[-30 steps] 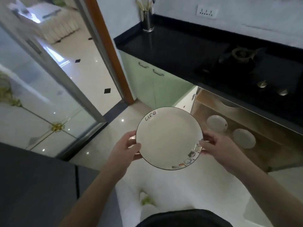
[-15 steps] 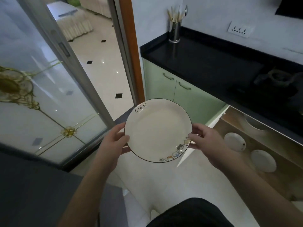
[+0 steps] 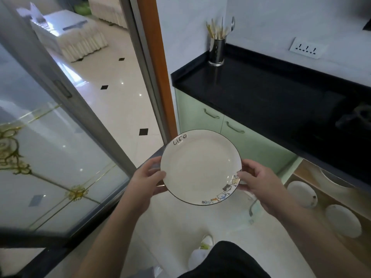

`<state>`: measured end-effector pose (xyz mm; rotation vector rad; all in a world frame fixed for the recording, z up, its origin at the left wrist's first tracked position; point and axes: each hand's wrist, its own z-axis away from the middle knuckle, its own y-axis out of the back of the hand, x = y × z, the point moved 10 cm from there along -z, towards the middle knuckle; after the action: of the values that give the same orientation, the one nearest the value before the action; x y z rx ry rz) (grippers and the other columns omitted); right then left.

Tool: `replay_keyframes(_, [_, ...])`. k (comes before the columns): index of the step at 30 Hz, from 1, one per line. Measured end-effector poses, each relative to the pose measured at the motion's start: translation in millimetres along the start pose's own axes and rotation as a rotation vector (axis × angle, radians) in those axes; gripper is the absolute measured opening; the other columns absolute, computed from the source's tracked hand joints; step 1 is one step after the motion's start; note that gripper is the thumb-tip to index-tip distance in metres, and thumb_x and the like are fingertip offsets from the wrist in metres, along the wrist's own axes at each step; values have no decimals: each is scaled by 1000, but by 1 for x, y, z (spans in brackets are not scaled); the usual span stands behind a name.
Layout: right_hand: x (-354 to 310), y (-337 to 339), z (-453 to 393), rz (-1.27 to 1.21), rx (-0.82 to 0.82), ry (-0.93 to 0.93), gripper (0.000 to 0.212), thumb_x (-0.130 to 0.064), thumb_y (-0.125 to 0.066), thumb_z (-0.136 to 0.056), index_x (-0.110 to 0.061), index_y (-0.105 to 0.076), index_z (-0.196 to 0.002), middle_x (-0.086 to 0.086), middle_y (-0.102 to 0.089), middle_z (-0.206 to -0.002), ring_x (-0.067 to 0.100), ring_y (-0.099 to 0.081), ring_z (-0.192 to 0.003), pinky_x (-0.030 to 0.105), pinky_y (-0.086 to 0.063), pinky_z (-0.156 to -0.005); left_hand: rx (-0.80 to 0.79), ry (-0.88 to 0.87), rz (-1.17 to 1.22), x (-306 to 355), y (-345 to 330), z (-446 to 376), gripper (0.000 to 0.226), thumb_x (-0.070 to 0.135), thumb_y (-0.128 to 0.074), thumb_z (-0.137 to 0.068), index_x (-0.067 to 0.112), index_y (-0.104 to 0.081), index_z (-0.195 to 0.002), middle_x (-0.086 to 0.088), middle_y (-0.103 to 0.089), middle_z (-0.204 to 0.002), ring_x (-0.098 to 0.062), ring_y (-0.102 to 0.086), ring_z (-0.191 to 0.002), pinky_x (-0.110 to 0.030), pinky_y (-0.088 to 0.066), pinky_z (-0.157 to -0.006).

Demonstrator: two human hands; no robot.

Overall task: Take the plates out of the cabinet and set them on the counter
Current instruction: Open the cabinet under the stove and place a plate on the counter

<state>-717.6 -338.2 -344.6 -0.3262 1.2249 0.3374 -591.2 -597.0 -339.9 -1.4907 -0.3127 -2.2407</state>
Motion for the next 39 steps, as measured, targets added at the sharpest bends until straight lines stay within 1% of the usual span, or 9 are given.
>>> replay_keyframes(5, [-21, -7, -65, -21, 3, -22, 32, 8, -52, -90, -13, -65, -110, 11, -71, -100, 11, -71, -77, 22, -57, -63, -15, 11, -9, 40, 4, -59, 39, 7, -57, -78, 30, -71, -107, -11, -75, -98, -32, -71, -82, -44, -59, -78])
replay_keyframes(11, [-45, -15, -125, -25, 40, -15, 34, 7, -51, -90, -11, -63, -116, 12, -70, -107, 14, -72, -82, 24, -58, -65, -20, 25, -30, 71, 7, -125, 40, -4, -51, -90, 22, -66, -116, -10, -74, -86, -29, -69, -69, -36, -58, -61])
replay_keyframes(16, [-58, -20, -178, -3, 103, 4, 35, 4, -53, -87, -24, -69, -103, 7, -74, -101, 19, -72, -87, 27, -59, -68, -74, 41, -56, 95, 7, -195, 38, -4, -51, -92, 22, -66, -113, -12, -76, -89, -26, -73, -71, -28, -57, -58])
replay_keyframes(24, [-76, -23, -268, 28, 285, -31, 34, 1, -55, -89, -23, -67, -109, 5, -74, -101, 18, -72, -89, 32, -60, -74, -257, 61, -71, 137, -6, -315, 36, -3, -54, -91, 25, -67, -110, -4, -76, -90, -22, -74, -76, -25, -58, -58])
replay_keyframes(27, [-79, -23, -291, 20, 348, -38, 33, 0, -55, -89, -22, -67, -109, 5, -74, -100, 18, -72, -89, 30, -60, -74, -291, 76, -193, 147, -8, -364, 37, 3, -55, -93, 31, -67, -114, 2, -75, -93, -20, -74, -80, -32, -60, -65])
replay_keyframes(31, [-71, -12, -309, -7, 443, -69, 34, 0, -55, -88, -27, -67, -104, -3, -75, -93, 15, -73, -85, 24, -58, -71, -346, 89, -348, 156, -28, -420, 37, 9, -59, -92, 33, -64, -119, 0, -75, -103, -23, -72, -93, -47, -57, -88])
replay_keyframes(34, [-65, 8, -324, -18, 484, -99, 35, -1, -57, -88, -31, -69, -100, -5, -75, -92, 13, -73, -84, 20, -57, -68, -413, 144, -295, 154, -59, -452, 39, 3, -59, -91, 29, -65, -119, -4, -76, -100, -27, -73, -90, -38, -61, -75])
replay_keyframes(36, [-60, 25, -338, -23, 508, -125, 36, -1, -56, -88, -31, -70, -100, -4, -75, -93, 13, -72, -86, 20, -57, -68, -441, 165, -278, 153, -83, -469, 38, -1, -56, -91, 31, -66, -110, -5, -76, -96, -24, -74, -85, -29, -59, -64])
replay_keyframes(39, [-53, 53, -363, -26, 538, -150, 34, -5, -56, -88, -32, -69, -104, -5, -75, -95, 13, -72, -89, 25, -59, -72, -463, 172, -317, 152, -120, -496, 37, -2, -54, -93, 29, -66, -110, -8, -72, -102, -18, -73, -84, -25, -57, -62])
